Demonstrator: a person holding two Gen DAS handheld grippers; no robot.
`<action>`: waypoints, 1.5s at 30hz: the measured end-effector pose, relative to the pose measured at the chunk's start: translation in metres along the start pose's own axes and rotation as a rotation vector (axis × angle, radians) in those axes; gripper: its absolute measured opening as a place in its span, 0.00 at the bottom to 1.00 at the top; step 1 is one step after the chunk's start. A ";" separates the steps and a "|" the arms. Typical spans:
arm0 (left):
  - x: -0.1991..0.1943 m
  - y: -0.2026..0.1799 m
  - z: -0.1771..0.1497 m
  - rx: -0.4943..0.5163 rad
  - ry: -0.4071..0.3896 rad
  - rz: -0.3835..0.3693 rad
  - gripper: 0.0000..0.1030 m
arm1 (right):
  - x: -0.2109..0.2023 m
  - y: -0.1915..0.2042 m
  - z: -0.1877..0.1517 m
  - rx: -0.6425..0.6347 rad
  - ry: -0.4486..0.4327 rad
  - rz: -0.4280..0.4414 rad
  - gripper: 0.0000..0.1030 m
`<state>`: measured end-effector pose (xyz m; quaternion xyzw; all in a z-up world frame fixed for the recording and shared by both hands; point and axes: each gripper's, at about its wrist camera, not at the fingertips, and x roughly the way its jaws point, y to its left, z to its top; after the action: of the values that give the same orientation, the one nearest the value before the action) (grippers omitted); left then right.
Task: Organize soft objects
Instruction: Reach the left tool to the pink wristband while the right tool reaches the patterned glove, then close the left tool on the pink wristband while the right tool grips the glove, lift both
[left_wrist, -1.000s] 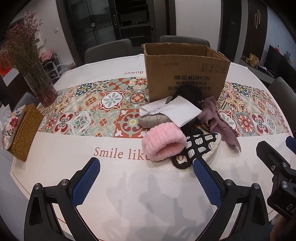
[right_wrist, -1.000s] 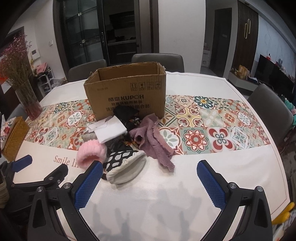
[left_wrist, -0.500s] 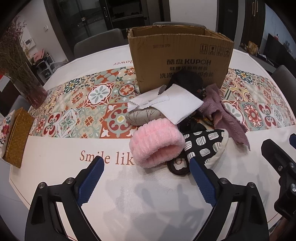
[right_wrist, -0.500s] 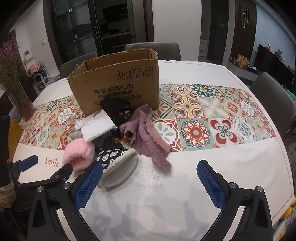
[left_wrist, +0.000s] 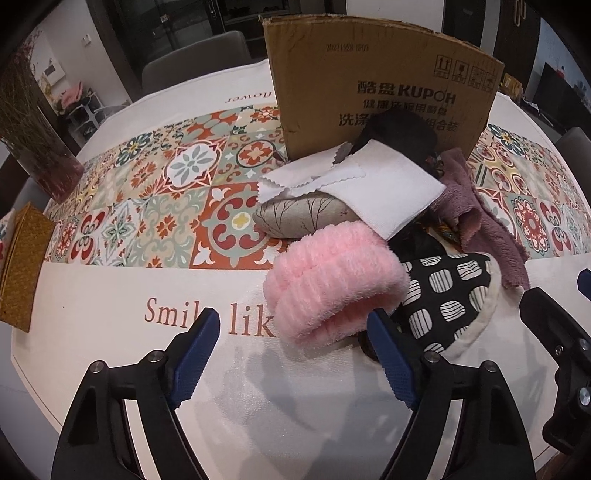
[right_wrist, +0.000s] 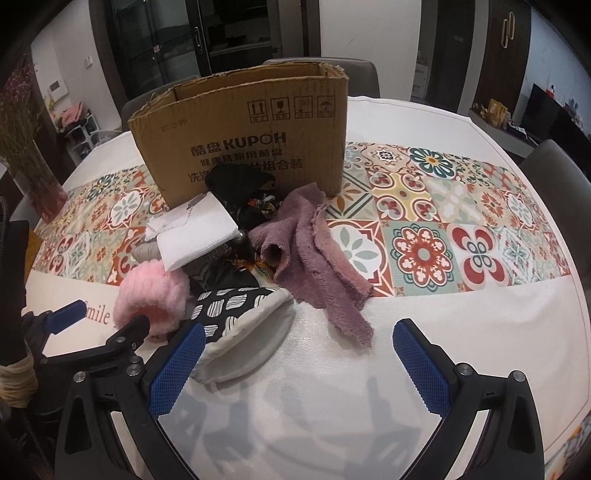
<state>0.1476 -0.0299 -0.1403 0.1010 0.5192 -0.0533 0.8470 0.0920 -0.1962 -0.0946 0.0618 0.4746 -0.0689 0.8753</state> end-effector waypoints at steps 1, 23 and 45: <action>0.003 0.000 0.000 -0.001 0.008 -0.005 0.76 | 0.002 0.002 0.001 -0.003 0.004 -0.001 1.00; 0.034 0.024 0.004 -0.057 0.035 -0.096 0.14 | 0.037 0.031 0.008 -0.034 0.104 0.042 0.98; 0.034 0.055 0.000 -0.108 0.020 -0.138 0.13 | 0.049 0.070 0.009 -0.078 0.131 0.152 0.11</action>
<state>0.1739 0.0237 -0.1637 0.0196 0.5353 -0.0825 0.8404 0.1382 -0.1324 -0.1275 0.0680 0.5272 0.0202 0.8468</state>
